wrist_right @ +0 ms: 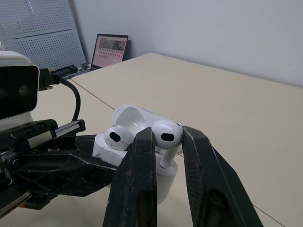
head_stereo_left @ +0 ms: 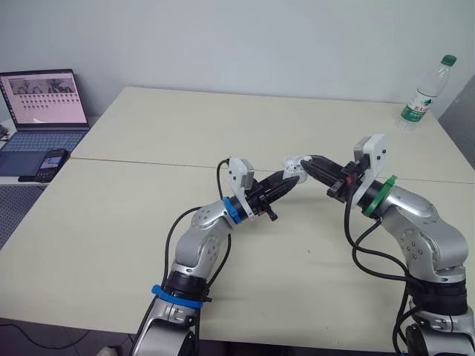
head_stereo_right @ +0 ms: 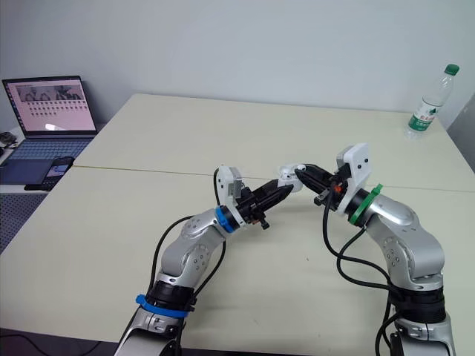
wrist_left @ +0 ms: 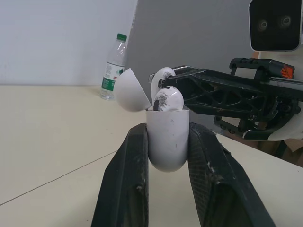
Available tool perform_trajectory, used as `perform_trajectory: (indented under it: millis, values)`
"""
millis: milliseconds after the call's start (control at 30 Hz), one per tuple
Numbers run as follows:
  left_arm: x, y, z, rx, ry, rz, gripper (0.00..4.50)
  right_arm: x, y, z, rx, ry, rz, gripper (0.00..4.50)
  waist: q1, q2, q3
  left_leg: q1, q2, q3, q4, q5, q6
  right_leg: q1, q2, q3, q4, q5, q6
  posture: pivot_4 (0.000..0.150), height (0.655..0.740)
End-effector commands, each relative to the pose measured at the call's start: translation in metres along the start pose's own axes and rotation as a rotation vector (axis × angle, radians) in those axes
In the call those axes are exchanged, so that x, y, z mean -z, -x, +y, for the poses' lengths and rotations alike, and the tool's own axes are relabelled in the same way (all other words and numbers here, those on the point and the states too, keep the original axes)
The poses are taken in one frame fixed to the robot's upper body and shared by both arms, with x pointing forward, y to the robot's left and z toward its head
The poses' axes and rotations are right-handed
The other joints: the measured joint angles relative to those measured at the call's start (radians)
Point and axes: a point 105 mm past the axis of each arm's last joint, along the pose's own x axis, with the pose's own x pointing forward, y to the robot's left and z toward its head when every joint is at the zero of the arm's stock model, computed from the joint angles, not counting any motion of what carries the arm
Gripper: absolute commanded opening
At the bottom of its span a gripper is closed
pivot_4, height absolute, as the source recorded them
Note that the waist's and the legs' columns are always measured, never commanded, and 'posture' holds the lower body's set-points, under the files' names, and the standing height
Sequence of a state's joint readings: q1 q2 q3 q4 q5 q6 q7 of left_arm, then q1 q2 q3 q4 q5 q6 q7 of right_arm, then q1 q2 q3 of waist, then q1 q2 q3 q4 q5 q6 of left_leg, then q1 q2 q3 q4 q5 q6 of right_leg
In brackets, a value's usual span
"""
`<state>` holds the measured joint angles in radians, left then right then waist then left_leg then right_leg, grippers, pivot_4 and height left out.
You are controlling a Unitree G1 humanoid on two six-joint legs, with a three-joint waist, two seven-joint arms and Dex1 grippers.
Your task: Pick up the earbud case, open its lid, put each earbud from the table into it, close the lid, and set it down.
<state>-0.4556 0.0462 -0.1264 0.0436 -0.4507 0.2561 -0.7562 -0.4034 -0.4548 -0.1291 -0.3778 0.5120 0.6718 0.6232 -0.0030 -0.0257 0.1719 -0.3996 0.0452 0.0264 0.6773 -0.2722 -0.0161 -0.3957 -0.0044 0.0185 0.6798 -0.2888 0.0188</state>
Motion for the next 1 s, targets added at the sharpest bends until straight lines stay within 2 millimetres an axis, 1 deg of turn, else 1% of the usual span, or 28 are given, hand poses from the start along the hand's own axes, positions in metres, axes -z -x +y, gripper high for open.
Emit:
perform_trajectory:
  millis: [33,100,133,167,267,367,500,567,633,700,800,1000]
  values:
    - [-0.017,-0.003,-0.008,0.038,-0.033,-0.062,0.76,-0.005,0.004,0.0,-0.006,0.031,-0.009,1.14,0.0,0.0,0.0,0.0,0.0,0.0,0.0,0.0,0.0,0.0,0.0,0.0,0.0,0.0,0.0,0.15,0.7362]
    - [-0.017,-0.003,-0.008,0.039,-0.031,-0.063,0.76,-0.006,0.004,0.0,-0.005,0.027,-0.018,1.62,0.0,0.0,0.0,0.0,0.0,0.0,0.0,0.0,0.0,0.0,0.0,0.0,0.0,0.0,0.0,0.15,0.7362]
    - [-0.017,-0.003,-0.008,0.039,-0.031,-0.063,0.76,-0.008,0.004,0.0,-0.004,0.025,-0.026,2.05,0.0,0.0,0.0,0.0,0.0,0.0,0.0,0.0,0.0,0.0,0.0,0.0,0.0,0.0,0.0,0.15,0.7362]
    - [-0.017,-0.003,-0.008,0.039,-0.032,-0.062,0.76,-0.01,0.004,-0.001,-0.004,0.024,-0.032,2.32,0.0,0.0,0.0,0.0,0.0,0.0,0.0,0.0,0.0,0.0,0.0,0.0,0.0,0.0,0.0,0.15,0.7362]
    - [-0.015,-0.002,-0.008,0.04,-0.033,-0.058,0.76,-0.016,0.005,-0.002,-0.002,0.009,-0.063,3.38,0.0,0.0,0.0,0.0,0.0,0.0,0.0,0.0,0.0,0.0,0.0,0.0,0.0,0.0,0.0,0.15,0.7362]
    - [-0.015,-0.001,-0.008,0.041,-0.035,-0.056,0.76,-0.027,0.007,-0.007,0.003,-0.029,-0.113,4.46,0.0,0.0,0.0,0.0,0.0,0.0,0.0,0.0,0.0,0.0,0.0,0.0,0.0,0.0,0.0,0.15,0.7362]
    - [-0.015,0.0,-0.006,0.044,-0.041,-0.051,0.76,-0.041,0.013,-0.013,-0.018,-0.154,-0.163,4.46,0.0,0.0,0.0,0.0,0.0,0.0,0.0,0.0,0.0,0.0,0.0,0.0,0.0,0.0,0.0,0.15,0.7362]
    - [-0.015,0.0,-0.004,0.045,-0.043,-0.051,0.76,-0.043,0.016,-0.019,-0.008,-0.197,-0.161,4.46,0.0,0.0,0.0,0.0,0.0,0.0,0.0,0.0,0.0,0.0,0.0,0.0,0.0,0.0,0.0,0.15,0.7362]
    - [-0.016,0.001,-0.003,0.051,-0.043,-0.052,0.76,-0.043,0.018,-0.03,0.033,-0.215,-0.162,4.46,0.0,0.0,0.0,0.0,0.0,0.0,0.0,0.0,0.0,0.0,0.0,0.0,0.0,0.0,0.0,0.15,0.7362]
    - [-0.017,0.001,-0.003,0.063,-0.041,-0.054,0.76,-0.036,0.022,-0.04,0.083,-0.186,-0.12,4.46,0.0,0.0,0.0,0.0,0.0,0.0,0.0,0.0,0.0,0.0,0.0,0.0,0.0,0.0,0.0,0.15,0.7362]
    - [-0.018,0.001,-0.003,0.07,-0.04,-0.055,0.76,-0.024,0.026,-0.047,0.115,-0.133,-0.053,4.46,0.0,0.0,0.0,0.0,0.0,0.0,0.0,0.0,0.0,0.0,0.0,0.0,-0.001,0.0,0.0,0.15,0.7362]
    - [-0.019,0.001,-0.003,0.081,-0.041,-0.056,0.76,-0.007,0.029,-0.036,0.039,-0.033,0.054,4.46,0.0,0.0,0.0,0.0,0.0,0.0,-0.001,0.0,0.0,-0.001,0.0,0.0,-0.001,0.0,0.0,0.15,0.7362]
